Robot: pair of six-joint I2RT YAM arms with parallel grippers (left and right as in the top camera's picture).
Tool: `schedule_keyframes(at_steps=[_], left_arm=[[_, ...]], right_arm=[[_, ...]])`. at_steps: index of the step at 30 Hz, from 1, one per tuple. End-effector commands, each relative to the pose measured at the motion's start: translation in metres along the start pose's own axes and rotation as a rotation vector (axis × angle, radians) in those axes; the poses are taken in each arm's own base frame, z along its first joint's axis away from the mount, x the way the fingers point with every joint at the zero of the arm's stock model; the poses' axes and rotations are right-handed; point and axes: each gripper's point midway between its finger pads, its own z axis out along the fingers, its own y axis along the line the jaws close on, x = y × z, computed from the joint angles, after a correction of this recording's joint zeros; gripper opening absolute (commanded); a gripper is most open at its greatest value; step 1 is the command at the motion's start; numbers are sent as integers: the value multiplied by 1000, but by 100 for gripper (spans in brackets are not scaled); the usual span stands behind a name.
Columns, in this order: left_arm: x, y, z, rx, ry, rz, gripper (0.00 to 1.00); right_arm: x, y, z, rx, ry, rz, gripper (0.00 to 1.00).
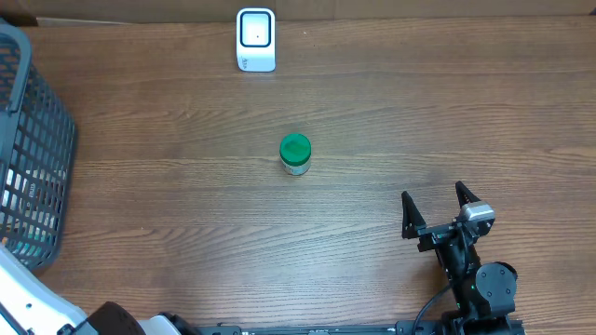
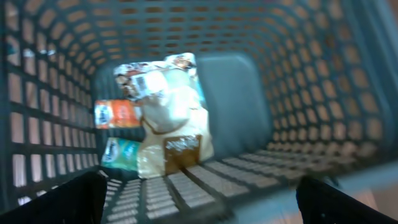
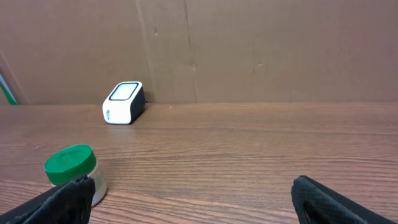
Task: Scan the item barcode
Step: 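Reach the left gripper into the basket and grasp the snack bag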
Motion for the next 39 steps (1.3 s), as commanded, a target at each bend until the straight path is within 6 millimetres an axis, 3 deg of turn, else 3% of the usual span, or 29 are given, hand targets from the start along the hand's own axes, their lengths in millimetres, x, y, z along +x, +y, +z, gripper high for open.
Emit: schedule_keyframes(at_steps=[1,13,25,33,39], left_arm=[[4,16,27,-60,36,-48,100],[36,20,125,-169,205,103,92],[61,11,190,-169,291,224,89],[97,22,244,-221,392,269,89],[118,27,271,-240,439,299,89]], right_arm=[[2,-2,0,8,-3,4,100],[2,-2,0,8,-3,4,100],[2,-2,0,8,-4,4,100],[2,-2,0,8,-3,4,100],[2,-2,0,8,-3,4,100]])
